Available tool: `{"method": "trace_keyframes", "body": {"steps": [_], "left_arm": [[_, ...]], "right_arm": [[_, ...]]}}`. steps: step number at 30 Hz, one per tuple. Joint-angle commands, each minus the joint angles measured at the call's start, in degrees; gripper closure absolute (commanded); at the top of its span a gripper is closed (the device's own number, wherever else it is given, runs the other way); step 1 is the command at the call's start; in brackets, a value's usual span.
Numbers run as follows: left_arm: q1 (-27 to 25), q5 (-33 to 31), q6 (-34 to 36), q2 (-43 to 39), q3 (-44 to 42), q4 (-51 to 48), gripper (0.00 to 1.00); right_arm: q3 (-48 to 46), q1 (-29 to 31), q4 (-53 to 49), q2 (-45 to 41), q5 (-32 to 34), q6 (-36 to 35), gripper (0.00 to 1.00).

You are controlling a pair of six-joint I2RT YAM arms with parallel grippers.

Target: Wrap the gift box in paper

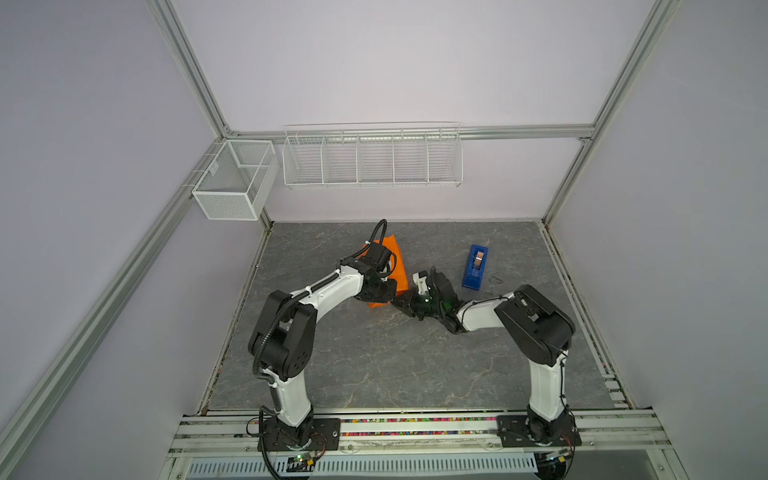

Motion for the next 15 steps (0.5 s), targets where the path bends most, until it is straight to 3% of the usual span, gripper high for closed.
{"method": "trace_keyframes", "body": {"steps": [1, 7, 15], "left_arm": [[1.1, -1.3, 1.5, 1.0, -0.4, -3.5, 0.98], [1.2, -0.5, 1.7, -0.9, 2.3, -4.3, 0.96], [3.3, -0.1, 0.7, -7.9, 5.8, -4.4, 0.73]], "right_arm": [[-2.1, -0.5, -3.3, -5.4, -1.3, -1.1, 0.78], [-3.9, -1.2, -15.0, -12.5, -1.2, -7.5, 0.72], [8.4, -5.9, -43.1, -17.5, 3.4, -27.4, 0.56]]}}
